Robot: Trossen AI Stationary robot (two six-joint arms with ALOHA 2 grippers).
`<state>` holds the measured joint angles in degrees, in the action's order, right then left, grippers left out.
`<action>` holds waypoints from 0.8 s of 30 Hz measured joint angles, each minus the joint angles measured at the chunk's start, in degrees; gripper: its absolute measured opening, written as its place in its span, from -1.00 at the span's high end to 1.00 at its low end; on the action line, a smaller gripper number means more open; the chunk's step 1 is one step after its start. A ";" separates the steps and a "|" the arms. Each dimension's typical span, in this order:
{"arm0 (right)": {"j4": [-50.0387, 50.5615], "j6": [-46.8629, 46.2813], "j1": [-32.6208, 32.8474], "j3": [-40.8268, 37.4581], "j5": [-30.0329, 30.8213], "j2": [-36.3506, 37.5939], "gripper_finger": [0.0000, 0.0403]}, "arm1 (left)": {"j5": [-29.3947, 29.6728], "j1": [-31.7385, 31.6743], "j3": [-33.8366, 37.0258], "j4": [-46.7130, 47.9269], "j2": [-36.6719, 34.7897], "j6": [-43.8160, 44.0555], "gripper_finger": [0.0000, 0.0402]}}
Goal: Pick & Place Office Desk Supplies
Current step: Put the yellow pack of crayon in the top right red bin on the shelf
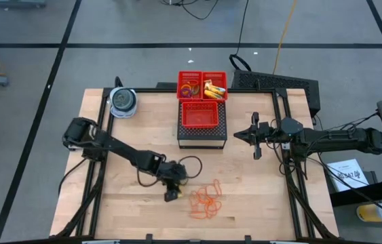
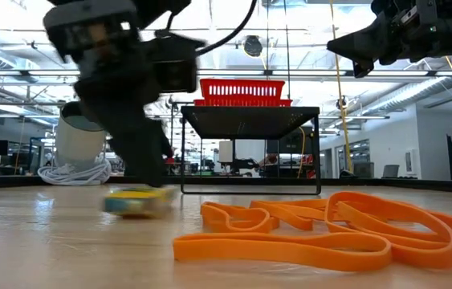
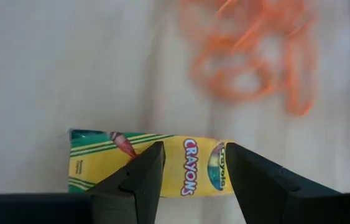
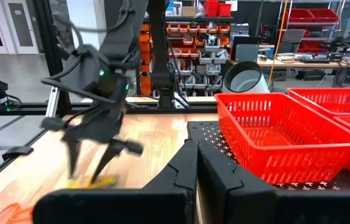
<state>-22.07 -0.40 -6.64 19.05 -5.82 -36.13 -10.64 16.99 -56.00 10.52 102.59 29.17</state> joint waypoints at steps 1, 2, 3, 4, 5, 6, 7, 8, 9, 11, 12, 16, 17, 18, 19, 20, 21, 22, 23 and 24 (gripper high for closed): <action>0.20 0.00 -0.02 0.00 0.00 -0.03 0.98 | 1.18 -0.02 0.04 2.34 -1.12 -0.16 0.07; 0.18 0.00 -0.02 0.00 0.00 -0.03 0.98 | 2.57 0.00 0.14 4.91 -2.44 -0.11 0.07; 0.02 0.00 0.00 0.00 0.00 -0.03 0.98 | 3.86 0.00 0.21 7.23 -3.85 0.07 0.07; 0.02 0.00 -0.02 0.00 0.00 -0.03 0.98 | 5.12 0.00 0.23 8.84 -5.21 0.65 0.07; 0.02 0.00 -0.02 0.00 0.00 -0.06 0.98 | 6.26 0.02 0.20 10.27 -6.82 1.69 0.07; 0.04 0.00 -0.02 0.00 0.00 -0.08 0.98 | 7.63 0.02 0.17 12.49 -8.60 2.96 0.07; 0.05 0.03 0.00 0.00 0.00 -0.08 0.98 | 9.09 0.00 0.17 14.74 -10.06 4.39 0.07; 0.03 0.09 -0.01 0.00 0.01 -0.06 0.98 | 10.36 0.02 0.14 16.90 -11.34 6.36 0.07; 0.03 0.25 -0.02 0.00 0.00 -0.08 0.98 | 11.88 0.14 0.14 19.23 -12.53 8.49 0.07; 0.07 0.93 -0.02 0.00 0.02 -0.08 0.98 | 14.39 0.58 0.14 22.78 -13.91 11.56 0.07; 0.07 1.04 -0.02 0.00 0.02 -0.08 0.98 | 15.16 0.91 0.14 23.57 -14.36 11.09 0.07; 0.06 1.41 -0.01 0.00 0.02 -0.08 0.98 | 16.24 2.83 0.14 23.60 -14.49 -1.64 0.07; 0.07 1.40 0.00 0.00 0.04 -0.08 0.98 | 16.26 3.28 0.14 23.35 -14.33 -5.08 0.07; 0.07 1.34 0.00 0.00 0.02 -0.08 0.98 | 16.26 3.76 0.14 22.85 -14.03 -8.23 0.07; 0.07 1.23 -0.01 0.00 0.02 -0.08 0.98 | 16.25 4.26 0.14 22.67 -13.70 -11.07 0.07; 0.09 1.19 0.00 0.00 0.03 -0.08 0.98 | 16.15 4.84 0.14 22.75 -13.39 -13.70 0.07; 0.09 1.15 0.00 0.00 0.02 -0.08 0.98 | 15.49 5.32 0.14 22.74 -12.93 -16.36 0.07; 0.09 1.14 0.00 0.00 0.02 -0.08 0.98 | 14.28 5.72 0.14 22.56 -12.37 -18.61 0.07; 0.09 1.12 -0.02 0.00 0.02 -0.08 0.98 | 12.77 6.21 0.14 22.52 -11.73 -19.77 0.07; 0.11 1.14 0.00 0.00 0.02 -0.08 0.98 | 11.05 6.58 0.14 22.55 -10.96 -20.12 0.07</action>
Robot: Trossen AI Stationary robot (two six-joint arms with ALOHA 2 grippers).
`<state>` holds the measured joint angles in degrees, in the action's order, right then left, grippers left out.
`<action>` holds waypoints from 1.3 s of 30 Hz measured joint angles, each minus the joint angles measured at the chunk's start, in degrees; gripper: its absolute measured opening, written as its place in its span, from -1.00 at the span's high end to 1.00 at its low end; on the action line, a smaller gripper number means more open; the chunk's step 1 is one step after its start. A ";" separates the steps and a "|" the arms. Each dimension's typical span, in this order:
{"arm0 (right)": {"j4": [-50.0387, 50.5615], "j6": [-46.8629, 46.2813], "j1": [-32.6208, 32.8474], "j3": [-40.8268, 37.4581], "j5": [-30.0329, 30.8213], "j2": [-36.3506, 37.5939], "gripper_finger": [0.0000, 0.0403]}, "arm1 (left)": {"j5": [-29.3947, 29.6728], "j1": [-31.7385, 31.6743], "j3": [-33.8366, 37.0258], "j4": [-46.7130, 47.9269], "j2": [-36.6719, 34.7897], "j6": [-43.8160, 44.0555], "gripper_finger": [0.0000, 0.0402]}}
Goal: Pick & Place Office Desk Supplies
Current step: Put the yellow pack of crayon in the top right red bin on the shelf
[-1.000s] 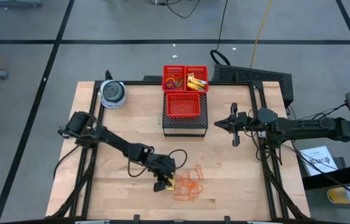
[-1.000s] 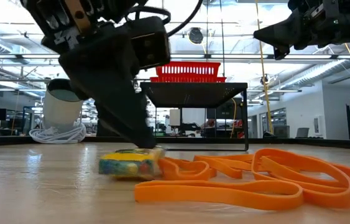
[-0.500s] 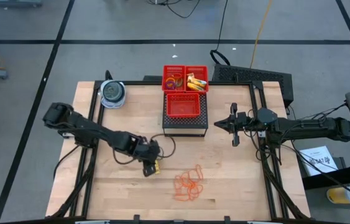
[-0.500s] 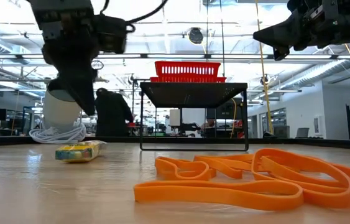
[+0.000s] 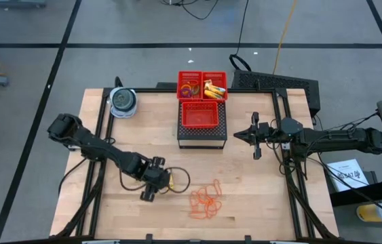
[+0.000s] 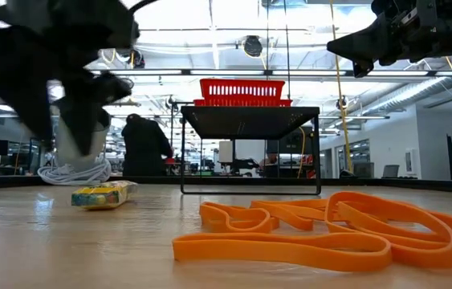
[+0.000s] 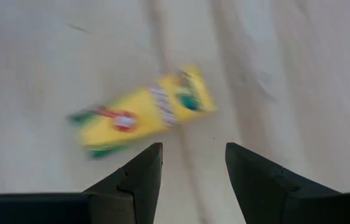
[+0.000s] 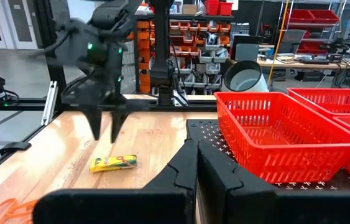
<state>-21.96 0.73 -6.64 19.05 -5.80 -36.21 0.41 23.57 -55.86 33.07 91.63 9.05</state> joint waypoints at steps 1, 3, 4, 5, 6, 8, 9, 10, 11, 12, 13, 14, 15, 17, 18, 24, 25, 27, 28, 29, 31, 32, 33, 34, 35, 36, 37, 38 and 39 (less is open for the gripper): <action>-0.02 0.00 0.00 0.00 0.00 0.00 0.98 | -1.72 0.27 0.00 -0.05 0.92 0.21 0.07; 0.00 0.00 0.00 0.00 0.00 0.00 0.98 | -3.74 0.33 0.00 -0.36 2.75 2.37 0.07; -0.02 0.04 0.00 0.00 0.00 0.00 0.98 | -3.82 0.31 0.00 -0.51 3.78 3.35 0.07; -0.06 0.07 -0.01 0.00 0.00 0.00 0.98 | -3.77 0.37 0.00 -1.15 4.95 4.17 0.07; -0.04 0.09 0.00 0.00 0.00 0.00 0.98 | -3.53 0.41 0.00 -2.45 6.09 4.88 0.07; -0.04 0.09 0.00 0.00 0.00 0.00 0.98 | -3.45 0.53 0.00 -6.54 8.24 4.85 0.07; -0.04 0.11 0.00 0.00 0.00 0.00 0.98 | -3.46 0.56 0.00 -8.69 9.18 4.52 0.07; -0.04 0.10 -0.01 0.00 0.00 0.00 0.98 | -3.60 0.57 -0.04 -10.54 10.00 4.00 0.07; -0.04 0.04 -0.01 0.00 0.00 0.00 0.98 | -3.59 0.52 -0.03 -11.88 10.56 2.98 0.07; -0.05 0.01 -0.01 0.00 0.00 0.01 0.98 | -3.71 0.47 0.00 -14.99 11.02 1.68 0.07; -0.07 0.00 0.00 0.02 0.00 0.00 0.98 | -3.58 0.46 -0.15 -17.68 11.69 0.46 0.07; -0.02 0.00 0.00 0.02 0.00 0.00 0.98 | -2.93 0.42 -0.13 -19.25 12.28 -0.81 0.07; -0.08 -0.02 -0.02 0.03 0.04 -0.10 0.98 | -1.97 0.17 -0.13 -20.62 12.35 -1.84 0.07; -0.04 -0.02 -0.02 0.07 0.01 -0.22 0.98 | 0.17 -0.12 0.04 -23.46 12.22 -3.42 0.07; -0.08 -0.02 -0.02 0.07 0.02 -0.30 0.98 | 1.22 -0.37 -0.03 -25.35 12.26 -3.75 0.07; -0.12 -0.04 -0.02 0.07 0.02 -0.58 0.98 | 3.27 -2.42 -0.07 -23.46 9.32 -2.77 0.07; -0.10 -0.04 -0.02 0.07 0.02 -0.59 0.98 | 3.39 -2.63 -0.07 -22.36 8.31 -1.05 0.07; -0.07 -0.04 -0.02 0.07 0.02 -0.59 0.98 | 3.95 -3.03 -0.08 -20.21 6.45 4.44 0.07; -0.09 -0.04 -0.02 0.07 0.02 -0.59 0.98 | 4.07 -3.23 -0.09 -18.66 5.62 8.18 0.07; -0.09 -0.04 -0.02 0.07 0.02 -0.59 0.98 | 4.16 -3.37 -0.07 -17.29 4.80 12.39 0.07; -0.04 0.00 -0.02 0.07 0.02 -0.59 0.98 | 4.23 -3.43 -0.04 -16.05 3.35 21.56 0.07; -0.07 0.03 -0.02 0.07 0.02 -0.59 0.98 | 4.30 -3.42 -0.05 -15.71 2.69 25.99 0.07; -0.08 0.05 -0.02 0.07 0.02 -0.59 0.98 | 4.03 -3.30 -0.07 -15.59 2.41 30.30 0.07; -0.07 0.07 -0.02 0.07 0.02 -0.59 0.98 | 3.38 -3.06 -0.07 -15.59 2.23 34.15 0.07; -0.04 0.21 -0.02 0.07 0.02 -0.59 0.98 | 2.68 -2.74 -0.07 -15.61 2.19 37.61 0.07; -0.07 0.40 -0.02 0.07 0.02 -0.59 0.98 | 2.37 -2.39 -0.07 -15.58 2.19 41.16 0.07; -0.07 0.45 -0.02 0.07 0.04 -0.59 0.98 | 2.48 -2.09 -0.07 -15.66 2.15 44.98 0.07; -0.04 0.49 -0.02 0.07 0.02 -0.59 0.98 | 2.82 -1.83 -0.07 -15.59 2.16 48.33 0.07; -0.04 0.55 -0.02 0.07 0.03 -0.59 0.98 | 2.99 -1.65 -0.07 -15.29 2.47 50.93 0.07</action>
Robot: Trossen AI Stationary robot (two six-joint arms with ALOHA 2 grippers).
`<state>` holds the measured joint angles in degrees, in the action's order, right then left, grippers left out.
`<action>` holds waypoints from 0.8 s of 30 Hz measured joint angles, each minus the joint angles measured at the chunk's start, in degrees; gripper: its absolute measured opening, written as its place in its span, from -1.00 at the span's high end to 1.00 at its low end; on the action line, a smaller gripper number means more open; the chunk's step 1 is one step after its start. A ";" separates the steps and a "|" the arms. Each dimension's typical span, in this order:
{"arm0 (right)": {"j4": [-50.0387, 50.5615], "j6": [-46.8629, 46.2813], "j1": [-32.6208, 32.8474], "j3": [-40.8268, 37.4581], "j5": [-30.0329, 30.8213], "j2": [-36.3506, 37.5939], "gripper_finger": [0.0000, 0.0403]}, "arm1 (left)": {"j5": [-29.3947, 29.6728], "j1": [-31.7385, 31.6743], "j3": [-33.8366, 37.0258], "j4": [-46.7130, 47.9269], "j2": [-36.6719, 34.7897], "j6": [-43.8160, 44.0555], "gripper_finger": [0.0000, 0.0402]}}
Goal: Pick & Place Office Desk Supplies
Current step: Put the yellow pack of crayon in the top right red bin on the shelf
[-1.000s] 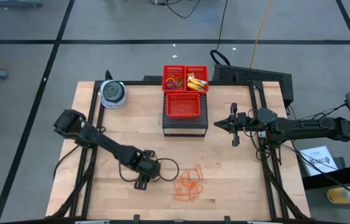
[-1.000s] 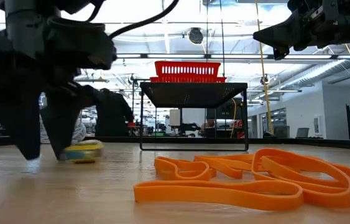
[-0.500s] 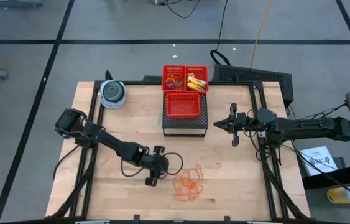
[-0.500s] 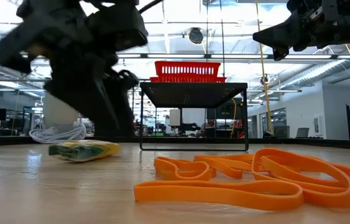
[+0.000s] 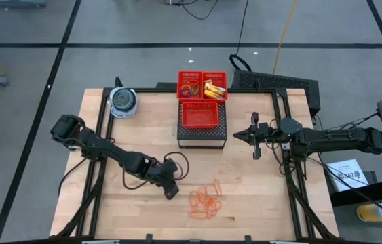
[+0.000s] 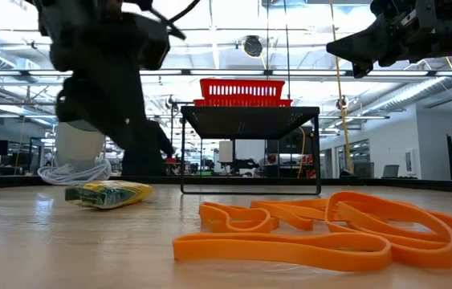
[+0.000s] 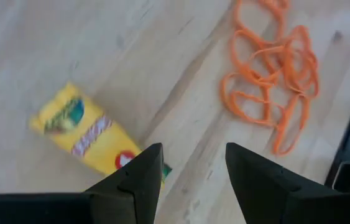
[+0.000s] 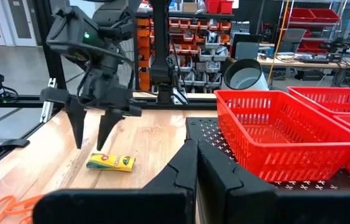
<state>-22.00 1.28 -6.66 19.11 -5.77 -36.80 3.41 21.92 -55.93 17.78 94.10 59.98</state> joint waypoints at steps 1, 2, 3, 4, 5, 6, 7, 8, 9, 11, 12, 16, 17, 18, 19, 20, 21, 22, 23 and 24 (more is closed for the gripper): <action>-0.02 0.02 0.00 0.00 -0.01 0.00 0.98 | -0.02 -0.08 -0.02 0.52 0.30 1.77 0.07; -0.01 0.02 0.00 0.00 0.00 0.00 0.98 | -0.05 -0.31 0.02 1.58 0.47 3.34 0.07; 0.00 0.02 0.00 0.00 0.00 0.00 0.98 | 0.03 -0.66 0.08 2.65 0.50 5.01 0.07; 0.00 0.02 0.00 0.00 0.01 0.00 0.98 | 0.29 -1.01 0.09 3.22 0.45 6.78 0.07; 0.00 0.02 0.00 0.00 -0.01 0.00 0.98 | 0.69 -1.37 0.09 3.38 0.39 8.60 0.07; 0.00 0.04 0.00 0.00 0.01 0.00 0.98 | 1.23 -1.64 0.07 3.58 0.39 9.69 0.07; 0.00 0.03 0.00 0.00 -0.01 0.00 0.98 | 1.47 -1.84 0.07 3.87 0.41 10.17 0.07; 0.00 0.04 0.00 0.00 0.01 0.00 0.98 | 1.57 -1.88 0.07 4.16 0.42 10.48 0.05; 0.00 0.02 0.00 0.00 -0.01 0.00 0.98 | 1.57 -1.97 0.07 4.10 0.42 10.84 0.03; 0.00 -0.21 0.00 0.00 -0.01 0.00 0.98 | 1.33 -1.93 0.05 4.74 0.42 11.18 -0.02; 0.00 -0.36 0.00 0.00 -0.01 0.00 0.98 | 1.28 -1.93 0.05 5.66 0.58 11.49 -0.05; 0.00 -0.37 0.00 0.00 0.01 0.02 0.98 | 1.61 -1.75 0.05 8.43 0.96 14.06 -0.20; 0.00 -0.37 0.00 0.00 -0.01 0.00 0.98 | 1.67 -1.64 0.05 8.39 1.18 14.69 -0.23; 0.02 -0.37 0.00 -0.02 -0.01 0.00 0.98 | 1.76 -1.60 0.01 8.33 1.46 15.56 -0.26; 0.00 -0.37 0.00 -0.01 -0.01 0.00 0.98 | 1.83 -1.56 0.01 8.52 1.67 16.26 -0.28; 0.00 -0.31 0.00 -0.01 -0.01 0.00 0.98 | 2.00 -1.41 0.04 8.70 1.85 16.89 -0.29; 0.00 -0.13 0.00 0.00 0.00 0.00 0.98 | 2.36 -1.28 0.05 8.43 2.20 17.59 -0.31; 0.00 -0.11 0.00 -0.02 0.01 0.00 0.98 | 2.63 -1.24 0.04 7.61 2.49 18.22 -0.31; 0.00 -0.09 0.00 -0.02 -0.01 0.00 0.98 | 2.80 -1.18 0.03 7.42 2.74 18.59 -0.31; 0.00 -0.05 0.00 -0.02 -0.01 0.02 0.98 | 2.82 -1.13 0.03 7.41 2.97 18.71 -0.31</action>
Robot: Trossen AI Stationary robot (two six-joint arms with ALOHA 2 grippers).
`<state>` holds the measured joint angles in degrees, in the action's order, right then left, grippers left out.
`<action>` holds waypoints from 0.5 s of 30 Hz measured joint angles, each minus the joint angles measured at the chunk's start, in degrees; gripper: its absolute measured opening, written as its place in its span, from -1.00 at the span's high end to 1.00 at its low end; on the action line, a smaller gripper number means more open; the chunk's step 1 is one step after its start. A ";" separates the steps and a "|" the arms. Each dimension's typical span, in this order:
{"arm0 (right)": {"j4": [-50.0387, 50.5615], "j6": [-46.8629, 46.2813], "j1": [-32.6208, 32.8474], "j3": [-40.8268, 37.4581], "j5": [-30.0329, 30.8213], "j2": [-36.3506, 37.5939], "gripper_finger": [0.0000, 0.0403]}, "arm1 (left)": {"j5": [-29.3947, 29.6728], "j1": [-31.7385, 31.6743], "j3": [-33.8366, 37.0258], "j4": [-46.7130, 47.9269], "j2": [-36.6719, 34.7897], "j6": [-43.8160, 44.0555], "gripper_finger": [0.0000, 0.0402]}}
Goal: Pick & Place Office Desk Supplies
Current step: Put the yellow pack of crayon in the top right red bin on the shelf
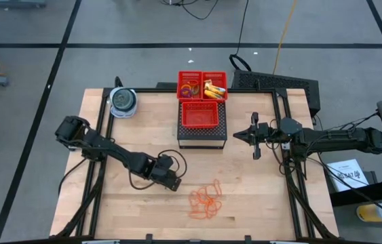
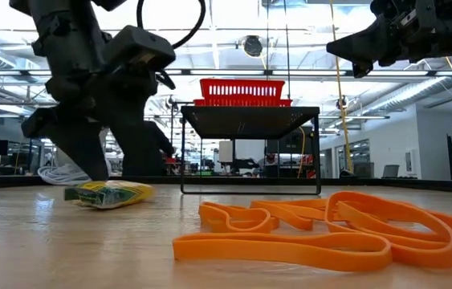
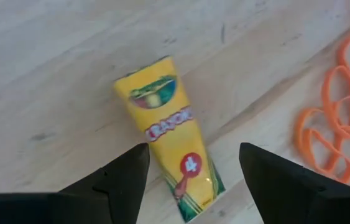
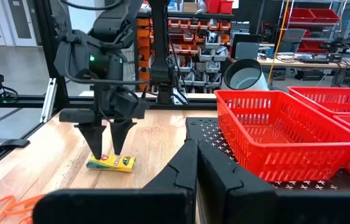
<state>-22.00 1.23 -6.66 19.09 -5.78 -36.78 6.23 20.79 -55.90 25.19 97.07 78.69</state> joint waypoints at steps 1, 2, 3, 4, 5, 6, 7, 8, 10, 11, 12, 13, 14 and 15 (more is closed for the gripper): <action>0.00 0.05 0.00 0.00 0.02 0.00 0.98 | 0.08 0.10 -0.02 -0.60 0.56 0.32 -0.30; 0.09 0.07 0.00 0.00 0.08 0.00 0.98 | 0.06 0.12 -0.02 -0.93 1.02 1.12 -0.29; 0.13 0.07 0.00 0.00 0.13 -0.02 0.98 | 0.05 0.12 -0.02 -1.30 1.39 1.55 -0.28; 0.10 0.08 0.00 0.00 0.13 -0.02 0.98 | 0.05 0.14 0.00 -1.46 1.65 1.62 -0.27; -0.02 0.09 0.00 0.00 0.19 -0.08 0.98 | 0.05 0.14 -0.01 -1.96 2.30 1.65 -0.25; -0.02 0.09 -0.02 0.00 0.32 -0.10 0.98 | -0.16 0.14 -0.04 -2.43 2.77 1.66 -0.24; 0.11 0.09 -0.02 0.00 0.72 -0.13 0.98 | -0.42 0.33 -0.04 -2.20 3.28 1.51 -0.23; 0.10 0.09 -0.02 -0.02 1.26 -0.22 0.98 | -0.72 0.45 -0.05 -2.04 4.05 1.06 -0.22; 0.07 0.09 -0.18 0.00 1.66 -0.46 0.98 | -1.14 0.61 -0.25 -1.91 5.17 0.82 -0.20; 0.36 0.09 -0.35 -0.05 1.63 -0.55 0.98 | -1.31 0.77 -0.35 -1.24 5.70 0.88 -0.19; 0.13 0.09 -0.40 -0.07 1.55 -0.76 0.98 | -1.60 0.80 -0.33 -0.78 6.40 0.91 -0.17; -0.11 0.09 -0.42 -0.04 1.55 -0.90 0.98 | -1.87 0.78 -0.36 -0.41 6.96 0.92 -0.16; 0.03 0.09 -0.41 -0.04 1.57 -0.92 0.98 | -2.20 0.78 -0.39 0.15 7.20 0.86 -0.14; 0.07 0.09 -0.39 -0.04 1.55 -0.94 0.98 | -2.34 0.75 -0.39 0.67 7.26 0.49 -0.12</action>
<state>-21.93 1.32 -7.05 19.05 -4.23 -37.71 3.89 21.54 -56.29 25.86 104.33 79.18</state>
